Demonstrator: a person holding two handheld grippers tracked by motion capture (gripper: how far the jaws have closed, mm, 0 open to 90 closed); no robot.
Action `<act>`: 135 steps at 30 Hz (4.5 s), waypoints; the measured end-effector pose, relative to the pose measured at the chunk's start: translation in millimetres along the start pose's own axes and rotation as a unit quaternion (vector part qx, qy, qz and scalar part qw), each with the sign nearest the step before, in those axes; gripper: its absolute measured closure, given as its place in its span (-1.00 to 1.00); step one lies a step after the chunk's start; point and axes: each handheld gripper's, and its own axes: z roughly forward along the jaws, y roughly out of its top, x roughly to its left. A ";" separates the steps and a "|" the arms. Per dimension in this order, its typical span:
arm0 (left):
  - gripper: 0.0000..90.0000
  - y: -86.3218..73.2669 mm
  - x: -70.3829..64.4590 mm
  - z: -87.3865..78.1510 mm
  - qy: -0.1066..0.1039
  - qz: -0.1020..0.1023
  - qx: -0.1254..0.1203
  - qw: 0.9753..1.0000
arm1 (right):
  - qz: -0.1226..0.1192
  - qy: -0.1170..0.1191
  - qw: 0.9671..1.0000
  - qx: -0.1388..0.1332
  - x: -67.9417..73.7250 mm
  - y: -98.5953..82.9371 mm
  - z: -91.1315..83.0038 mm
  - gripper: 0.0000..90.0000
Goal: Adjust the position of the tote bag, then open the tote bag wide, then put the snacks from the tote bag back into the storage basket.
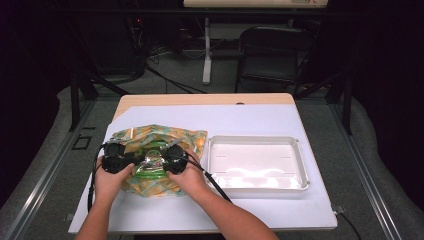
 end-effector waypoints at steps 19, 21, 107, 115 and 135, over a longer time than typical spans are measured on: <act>0.08 1.8 4.2 0.0 -0.010 -0.018 -0.006 1.000 | 0.006 -0.001 1.000 -0.004 -1.5 -0.8 -0.2 0.67; 0.06 1.8 4.6 0.8 -0.010 -0.018 -0.002 1.000 | 0.004 -0.003 1.000 -0.003 -3.0 -1.4 -1.0 0.68; 0.16 -6.0 1.2 12.4 -0.089 -0.095 0.025 0.991 | 0.032 0.007 0.999 -0.003 -9.8 -7.7 -1.9 0.70; 0.24 -5.5 -0.4 11.1 -0.094 -0.097 0.020 0.991 | 0.026 0.008 1.000 -0.002 -10.9 -8.0 -2.2 0.70; 0.44 -8.1 0.9 7.4 -0.112 -0.128 0.003 0.985 | 0.023 0.002 1.000 -0.002 -12.4 -8.3 -3.1 0.63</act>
